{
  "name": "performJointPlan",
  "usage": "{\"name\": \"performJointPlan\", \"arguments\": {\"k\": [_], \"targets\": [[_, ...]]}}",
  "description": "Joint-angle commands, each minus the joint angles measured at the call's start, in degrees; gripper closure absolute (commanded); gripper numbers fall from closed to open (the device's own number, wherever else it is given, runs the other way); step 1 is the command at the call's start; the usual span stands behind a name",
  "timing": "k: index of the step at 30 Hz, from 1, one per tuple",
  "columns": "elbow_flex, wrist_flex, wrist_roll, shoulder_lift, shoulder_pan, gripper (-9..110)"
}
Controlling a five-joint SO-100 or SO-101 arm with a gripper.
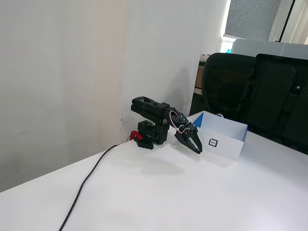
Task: Grasp the gray block and put it in the box.
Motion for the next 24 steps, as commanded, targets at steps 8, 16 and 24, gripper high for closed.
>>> {"name": "performJointPlan", "arguments": {"k": [8,16,24], "targets": [[3.7,7.5,3.4,6.7,-2.6,101],[3.3,19.2,4.2,14.9,-3.4,98],[3.3,19.2,4.1,14.9,-3.3,101]]}}
